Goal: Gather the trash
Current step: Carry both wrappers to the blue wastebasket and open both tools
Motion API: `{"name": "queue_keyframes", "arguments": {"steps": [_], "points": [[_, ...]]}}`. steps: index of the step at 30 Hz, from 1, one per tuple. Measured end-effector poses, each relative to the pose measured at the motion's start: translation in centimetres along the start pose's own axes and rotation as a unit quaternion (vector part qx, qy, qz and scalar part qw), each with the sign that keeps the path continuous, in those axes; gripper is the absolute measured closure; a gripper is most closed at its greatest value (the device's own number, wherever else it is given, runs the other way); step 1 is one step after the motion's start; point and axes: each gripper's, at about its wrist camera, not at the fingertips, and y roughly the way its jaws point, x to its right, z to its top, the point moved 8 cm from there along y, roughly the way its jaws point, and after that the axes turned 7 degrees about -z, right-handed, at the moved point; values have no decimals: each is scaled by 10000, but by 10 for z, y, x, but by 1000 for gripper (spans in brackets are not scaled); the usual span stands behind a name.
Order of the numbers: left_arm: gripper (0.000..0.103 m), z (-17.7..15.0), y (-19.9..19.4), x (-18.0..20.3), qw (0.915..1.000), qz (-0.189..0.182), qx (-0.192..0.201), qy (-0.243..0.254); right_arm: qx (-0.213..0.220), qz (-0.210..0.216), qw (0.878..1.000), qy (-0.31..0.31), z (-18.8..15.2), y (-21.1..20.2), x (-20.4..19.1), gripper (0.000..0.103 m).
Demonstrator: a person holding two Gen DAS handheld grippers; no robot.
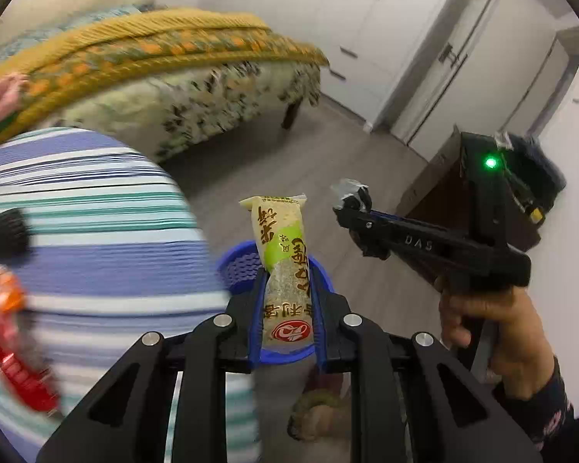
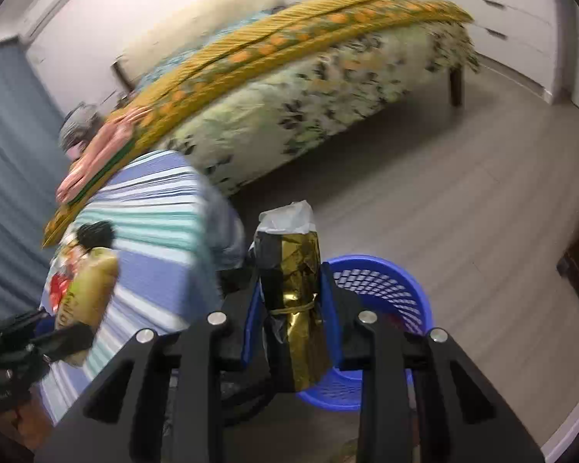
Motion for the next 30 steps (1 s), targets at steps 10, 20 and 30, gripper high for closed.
{"name": "queue_keyframes", "arguments": {"steps": [10,20,30], "points": [[79,4,111,4,9987,139,-475,152,-102,-6,9979,635,4,32,60,71],[6,17,60,5,9975,342,554,273,155,-161,9968,766,12,23,71,24],[5,-47,-53,-17,9913,976,868,162,914,-642,9936,-135,6,-11,15,10]]}}
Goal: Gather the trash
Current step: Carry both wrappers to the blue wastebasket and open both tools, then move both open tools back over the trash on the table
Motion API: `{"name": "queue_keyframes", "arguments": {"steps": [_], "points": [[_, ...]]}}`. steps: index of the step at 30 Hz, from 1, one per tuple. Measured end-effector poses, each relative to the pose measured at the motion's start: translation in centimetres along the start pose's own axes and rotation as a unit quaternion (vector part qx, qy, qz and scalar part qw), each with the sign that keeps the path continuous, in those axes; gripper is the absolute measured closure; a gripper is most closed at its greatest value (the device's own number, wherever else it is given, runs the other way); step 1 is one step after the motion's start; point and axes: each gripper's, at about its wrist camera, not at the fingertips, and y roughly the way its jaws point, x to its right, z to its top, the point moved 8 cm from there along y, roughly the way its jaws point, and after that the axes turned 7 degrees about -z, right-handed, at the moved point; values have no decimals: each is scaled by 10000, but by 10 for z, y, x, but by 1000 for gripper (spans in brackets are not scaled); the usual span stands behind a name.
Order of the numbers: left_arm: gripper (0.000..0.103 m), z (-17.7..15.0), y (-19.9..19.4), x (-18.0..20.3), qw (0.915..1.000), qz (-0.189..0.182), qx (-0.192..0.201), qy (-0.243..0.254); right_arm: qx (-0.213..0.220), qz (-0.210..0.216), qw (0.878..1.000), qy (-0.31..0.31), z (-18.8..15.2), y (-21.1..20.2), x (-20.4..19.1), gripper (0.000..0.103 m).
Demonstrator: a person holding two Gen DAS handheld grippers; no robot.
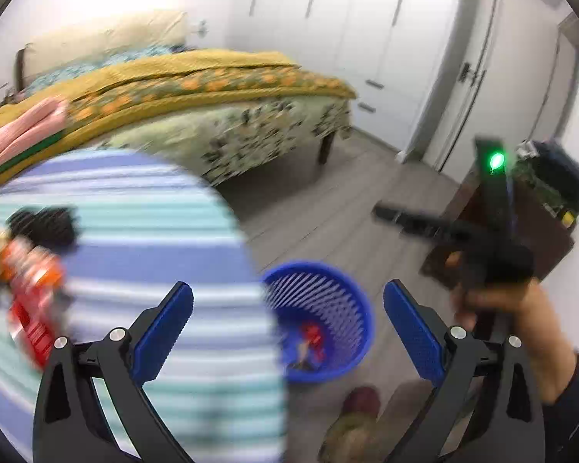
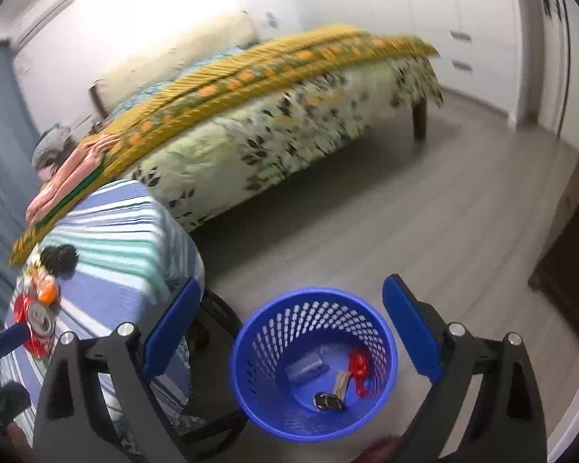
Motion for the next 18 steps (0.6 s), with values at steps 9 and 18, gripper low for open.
{"name": "queue_keyframes", "arguments": {"steps": [9,18], "points": [[5,-78,-78,-117,9918,1178,-407,-284,381,513,9931,-987,-36,-42,-130,10],[5,-126,-146,-237,9657,2262,-497,-1173,-269,1357,9677,-2107,-125,-58,-262,10]]}}
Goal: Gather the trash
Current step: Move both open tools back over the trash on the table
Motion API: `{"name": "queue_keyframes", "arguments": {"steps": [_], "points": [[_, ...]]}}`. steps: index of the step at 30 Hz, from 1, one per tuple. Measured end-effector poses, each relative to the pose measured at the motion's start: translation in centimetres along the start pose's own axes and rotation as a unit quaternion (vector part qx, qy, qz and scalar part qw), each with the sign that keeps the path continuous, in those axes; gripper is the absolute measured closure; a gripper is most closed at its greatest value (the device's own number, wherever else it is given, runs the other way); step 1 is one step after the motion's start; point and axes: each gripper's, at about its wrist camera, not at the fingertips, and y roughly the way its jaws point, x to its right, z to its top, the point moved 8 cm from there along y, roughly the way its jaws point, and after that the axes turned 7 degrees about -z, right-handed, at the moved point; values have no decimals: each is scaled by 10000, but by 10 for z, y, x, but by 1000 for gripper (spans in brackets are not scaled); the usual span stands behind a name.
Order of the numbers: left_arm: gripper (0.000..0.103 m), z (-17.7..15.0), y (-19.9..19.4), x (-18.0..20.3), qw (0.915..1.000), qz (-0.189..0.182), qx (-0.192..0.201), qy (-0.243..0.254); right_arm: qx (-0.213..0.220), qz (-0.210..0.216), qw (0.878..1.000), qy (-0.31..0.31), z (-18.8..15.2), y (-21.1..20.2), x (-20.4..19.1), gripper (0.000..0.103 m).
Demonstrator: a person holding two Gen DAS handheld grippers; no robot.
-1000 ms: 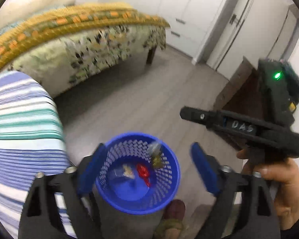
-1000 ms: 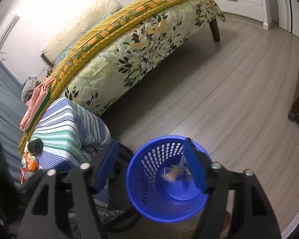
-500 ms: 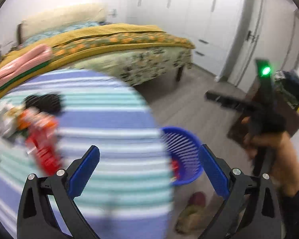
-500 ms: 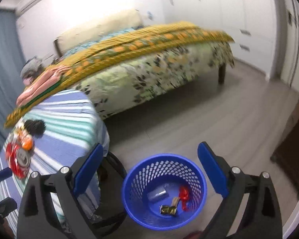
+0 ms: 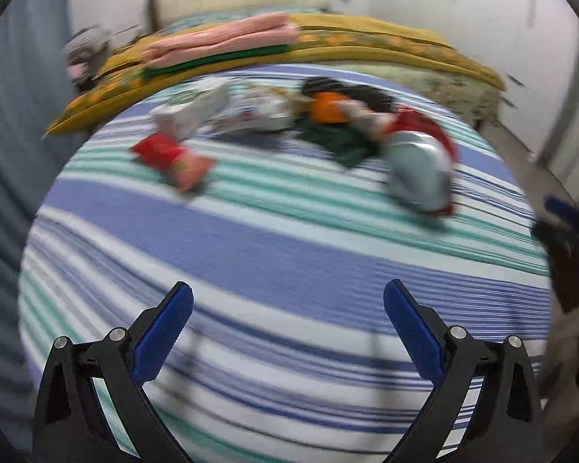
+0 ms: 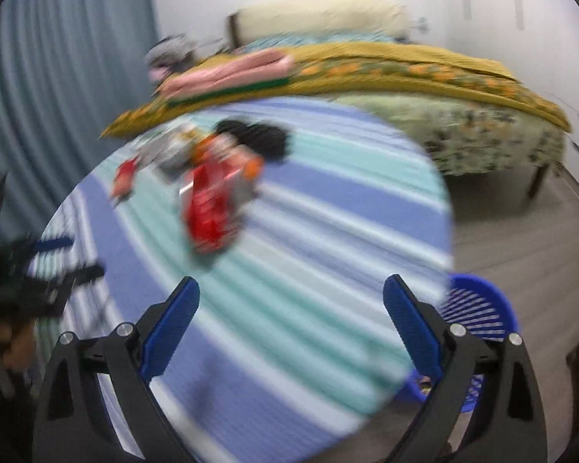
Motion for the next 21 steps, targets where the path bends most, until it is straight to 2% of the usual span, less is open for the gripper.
{"name": "queue_keyframes", "arguments": {"steps": [3,9,15,21], "points": [[5,-1,2,-23,9996,241,-43,-149,-180,138,9991,-357,-9,9,-33,10],[5,-9,15,-38,9984,468,-305,-109,-543,93,9968,-572,-17,28,-53,10],[4,-11,18,-42,9986,220,-248,-411,-699,-7,9942,-816,-12,52,-68,10],[4,-4,15,-47,9980,273,-159,-554,-668,-37,9940,-866,-7,62,-72,6]]}}
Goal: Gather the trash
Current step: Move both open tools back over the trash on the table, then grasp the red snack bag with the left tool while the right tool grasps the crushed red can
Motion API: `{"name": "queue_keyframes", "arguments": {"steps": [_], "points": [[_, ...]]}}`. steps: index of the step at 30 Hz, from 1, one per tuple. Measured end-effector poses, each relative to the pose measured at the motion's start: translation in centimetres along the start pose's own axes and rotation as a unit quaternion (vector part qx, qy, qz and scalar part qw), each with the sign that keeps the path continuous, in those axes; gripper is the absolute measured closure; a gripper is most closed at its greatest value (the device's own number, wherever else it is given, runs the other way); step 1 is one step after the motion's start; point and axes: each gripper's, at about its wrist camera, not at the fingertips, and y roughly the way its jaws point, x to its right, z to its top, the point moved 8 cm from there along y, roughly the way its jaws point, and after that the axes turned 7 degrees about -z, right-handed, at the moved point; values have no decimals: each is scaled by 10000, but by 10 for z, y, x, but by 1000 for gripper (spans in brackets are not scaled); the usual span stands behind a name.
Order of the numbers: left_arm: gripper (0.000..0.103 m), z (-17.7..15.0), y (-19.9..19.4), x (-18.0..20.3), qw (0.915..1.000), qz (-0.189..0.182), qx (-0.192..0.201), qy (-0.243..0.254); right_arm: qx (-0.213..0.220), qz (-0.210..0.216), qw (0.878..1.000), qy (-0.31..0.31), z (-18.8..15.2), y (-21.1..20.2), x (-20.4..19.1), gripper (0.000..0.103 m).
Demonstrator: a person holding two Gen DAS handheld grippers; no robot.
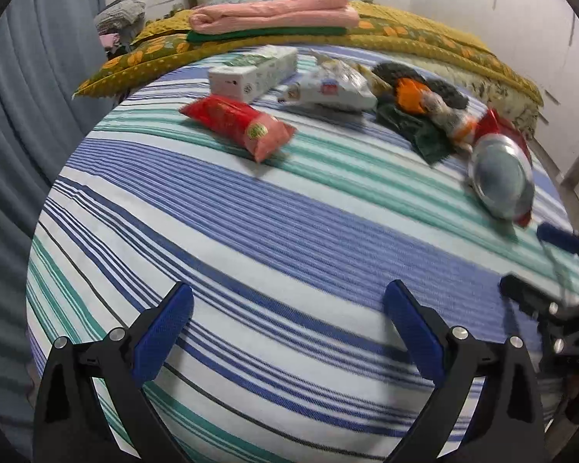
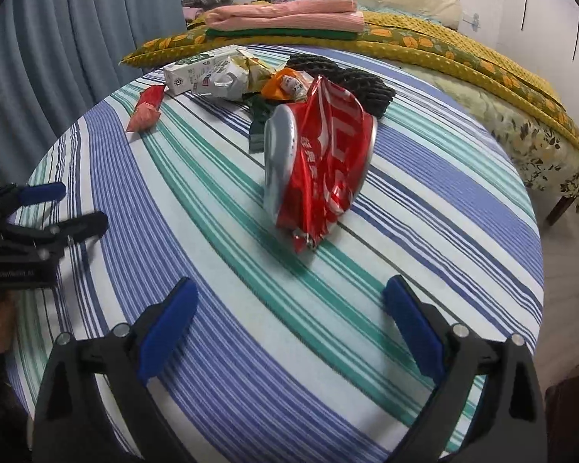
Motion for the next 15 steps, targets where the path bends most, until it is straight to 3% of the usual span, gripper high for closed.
{"name": "queue_keyframes", "arguments": {"steps": [5,8,11,13,15], "points": [[4,52,-10,-10,9969,-477,399,-472,-15,-5,10000,12,2,1,0,5],[4,85,4,-27,9966,-220,499,-615,-8,-23,10000,27,2,1,1,5],[6,103,33,-46,9961,137,300,-815,-9,-17,10000,25,1,1,0,5],[11,108,47,-52,9965,358,155,-742,-8,-19,10000,26,2,1,0,5],[22,108,60,-53,9969,479,-10,-622,-7,-20,10000,27,2,1,0,5]]}}
